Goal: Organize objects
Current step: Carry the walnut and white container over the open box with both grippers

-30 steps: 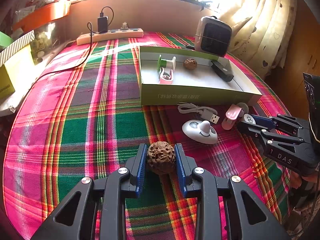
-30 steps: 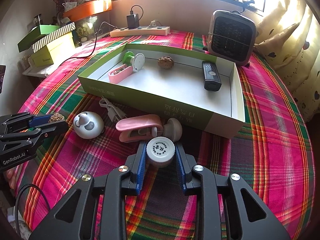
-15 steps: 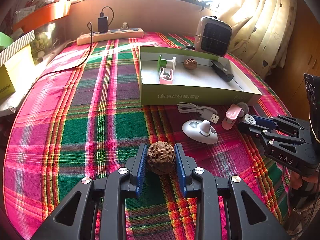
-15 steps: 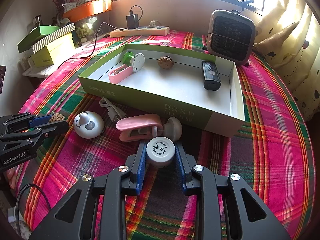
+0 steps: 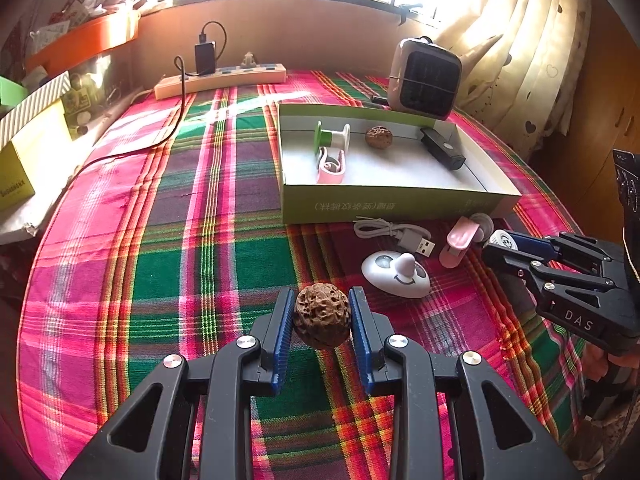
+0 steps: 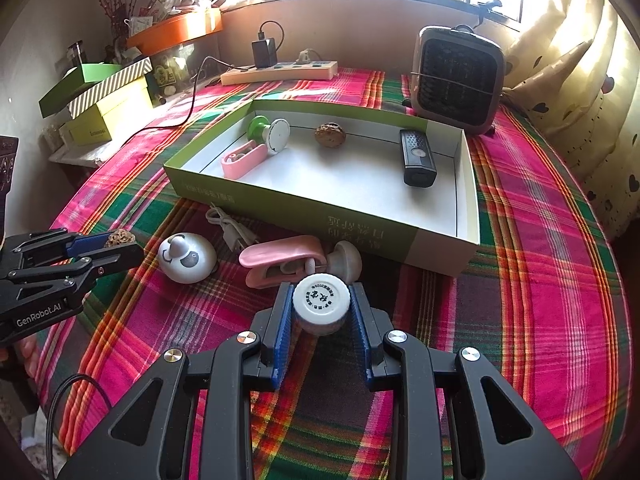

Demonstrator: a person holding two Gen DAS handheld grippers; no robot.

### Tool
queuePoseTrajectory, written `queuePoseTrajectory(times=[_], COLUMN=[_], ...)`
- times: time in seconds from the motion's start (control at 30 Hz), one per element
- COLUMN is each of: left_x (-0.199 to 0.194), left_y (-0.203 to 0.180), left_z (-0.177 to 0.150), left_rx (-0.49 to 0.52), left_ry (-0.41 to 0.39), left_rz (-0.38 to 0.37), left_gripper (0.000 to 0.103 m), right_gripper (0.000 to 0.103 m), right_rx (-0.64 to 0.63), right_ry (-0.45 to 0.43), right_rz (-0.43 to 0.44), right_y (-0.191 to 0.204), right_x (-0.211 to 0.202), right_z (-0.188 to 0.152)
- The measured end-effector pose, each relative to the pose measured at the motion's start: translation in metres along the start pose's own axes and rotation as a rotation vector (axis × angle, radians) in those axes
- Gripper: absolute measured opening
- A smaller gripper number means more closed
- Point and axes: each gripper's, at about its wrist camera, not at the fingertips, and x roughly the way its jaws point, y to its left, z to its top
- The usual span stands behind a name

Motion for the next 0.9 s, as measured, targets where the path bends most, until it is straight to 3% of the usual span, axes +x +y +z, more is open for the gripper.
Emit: queuePoseTrajectory(times=[0.53, 0.9], left_x=[-0.009, 0.003], left_y=[-0.013, -0.029], left_z=[0.032, 0.061], left_rx=[0.036, 0.075], left_ry=[-0.043, -0.054], left_rz=[-0.040, -0.072], left_gripper=[0.026, 0.026], right_gripper=[0.028, 0.028], right_rx=[0.009, 0.013], right_ry=[-0.048, -0.072], right_rz=[0.001, -0.001], right_y=[-0.012, -0.029], right_x=[-0.018, -0.013], right_z=[0.017, 0.048])
